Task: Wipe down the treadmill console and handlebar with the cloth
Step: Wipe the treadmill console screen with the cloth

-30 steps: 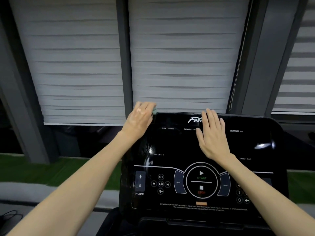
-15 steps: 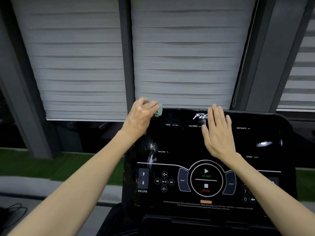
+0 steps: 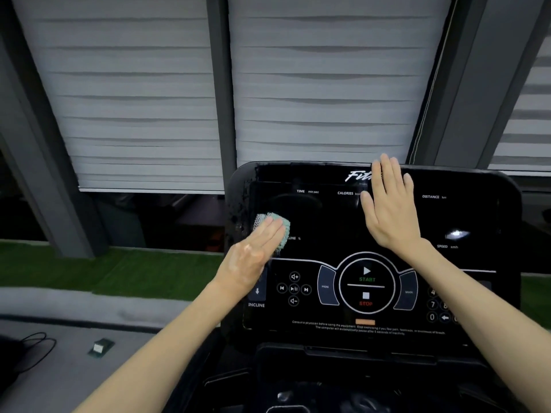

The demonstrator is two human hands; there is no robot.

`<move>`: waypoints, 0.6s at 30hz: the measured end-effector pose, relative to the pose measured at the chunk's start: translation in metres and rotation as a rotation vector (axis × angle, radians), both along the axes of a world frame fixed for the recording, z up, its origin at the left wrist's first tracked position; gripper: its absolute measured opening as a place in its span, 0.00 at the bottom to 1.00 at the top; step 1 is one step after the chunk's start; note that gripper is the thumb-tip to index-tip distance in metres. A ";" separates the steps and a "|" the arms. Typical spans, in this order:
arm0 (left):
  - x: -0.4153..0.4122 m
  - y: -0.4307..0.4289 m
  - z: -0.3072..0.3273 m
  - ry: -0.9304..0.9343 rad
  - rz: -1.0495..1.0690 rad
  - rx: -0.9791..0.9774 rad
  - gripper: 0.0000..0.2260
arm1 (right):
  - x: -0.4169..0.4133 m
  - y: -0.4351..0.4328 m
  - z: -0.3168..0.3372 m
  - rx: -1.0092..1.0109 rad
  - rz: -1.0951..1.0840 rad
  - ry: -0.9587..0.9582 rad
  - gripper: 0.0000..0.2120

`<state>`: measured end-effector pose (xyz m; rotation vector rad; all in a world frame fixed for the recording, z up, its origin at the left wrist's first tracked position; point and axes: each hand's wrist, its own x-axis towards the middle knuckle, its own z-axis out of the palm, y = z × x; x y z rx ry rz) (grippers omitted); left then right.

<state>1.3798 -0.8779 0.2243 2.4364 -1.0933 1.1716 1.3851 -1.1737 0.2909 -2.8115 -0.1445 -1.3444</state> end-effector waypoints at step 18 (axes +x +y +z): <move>-0.083 0.032 -0.106 0.279 -0.080 0.179 0.41 | -0.005 0.000 0.001 -0.020 -0.020 0.059 0.30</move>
